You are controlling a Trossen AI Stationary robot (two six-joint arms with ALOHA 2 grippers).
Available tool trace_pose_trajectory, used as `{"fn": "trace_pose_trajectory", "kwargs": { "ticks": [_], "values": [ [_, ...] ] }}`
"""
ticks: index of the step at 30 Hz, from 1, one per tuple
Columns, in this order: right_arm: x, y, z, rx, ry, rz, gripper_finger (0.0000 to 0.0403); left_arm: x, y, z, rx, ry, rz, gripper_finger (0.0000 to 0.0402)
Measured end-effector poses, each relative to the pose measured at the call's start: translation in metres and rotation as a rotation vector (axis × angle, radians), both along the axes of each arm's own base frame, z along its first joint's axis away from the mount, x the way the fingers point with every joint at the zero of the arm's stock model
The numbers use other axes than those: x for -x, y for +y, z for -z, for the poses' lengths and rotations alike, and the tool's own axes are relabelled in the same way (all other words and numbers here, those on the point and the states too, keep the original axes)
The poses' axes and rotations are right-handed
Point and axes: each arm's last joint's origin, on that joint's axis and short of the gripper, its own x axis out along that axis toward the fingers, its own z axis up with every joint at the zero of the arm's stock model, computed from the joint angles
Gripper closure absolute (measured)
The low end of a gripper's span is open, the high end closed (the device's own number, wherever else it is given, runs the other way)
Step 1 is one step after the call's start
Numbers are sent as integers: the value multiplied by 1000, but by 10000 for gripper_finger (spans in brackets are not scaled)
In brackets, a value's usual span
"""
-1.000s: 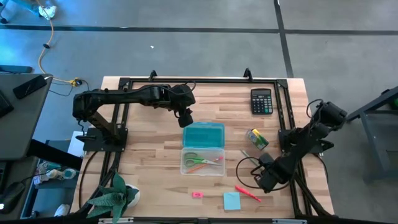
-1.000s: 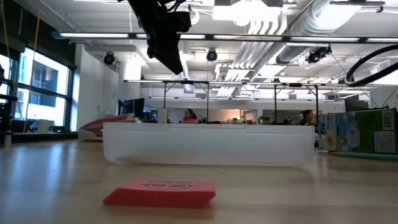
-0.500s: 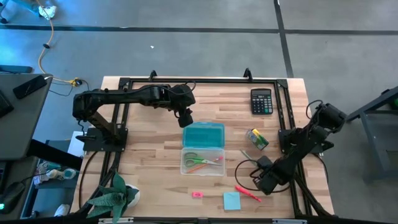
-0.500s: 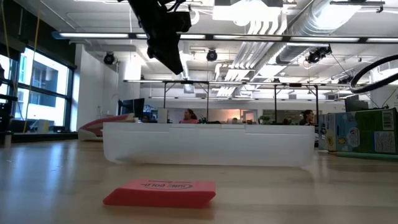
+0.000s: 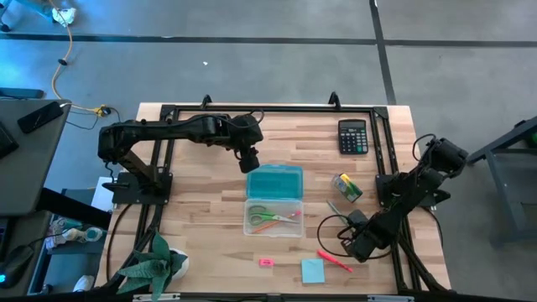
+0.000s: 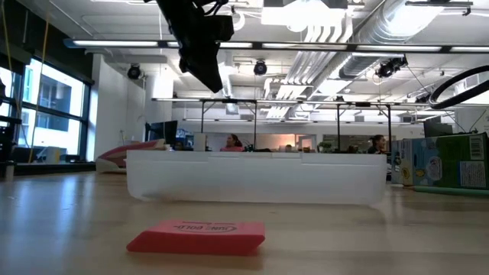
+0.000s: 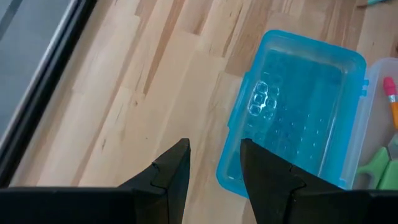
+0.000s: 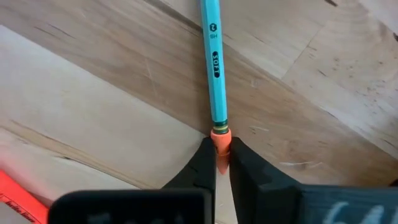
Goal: Pack school essentials
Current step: Put the blue pencil into the supply box
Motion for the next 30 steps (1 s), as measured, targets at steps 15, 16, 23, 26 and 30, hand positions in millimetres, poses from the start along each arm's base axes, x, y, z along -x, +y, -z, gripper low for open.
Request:
{"fn": "trace_pose_trajectory", "kwargs": {
  "ticks": [15, 16, 23, 26, 30],
  "values": [
    [-20, 14, -30, -68, -294, -20, 399, 21, -8, 0, 89, 153, -5, 273],
    [-22, 14, -32, -55, -314, -31, 399, 21, -8, 0, 88, 153, -2, 273],
    [-53, 7, -58, -24, -437, -143, 400, 24, -1, 0, 69, 166, 25, 273],
    [-70, -5, -68, 8, -469, -205, 400, 25, 1, 0, 67, 168, 33, 273],
    [-93, -28, -82, 41, -480, -286, 400, 25, 2, 0, 54, 178, 64, 273]
  ]
}}
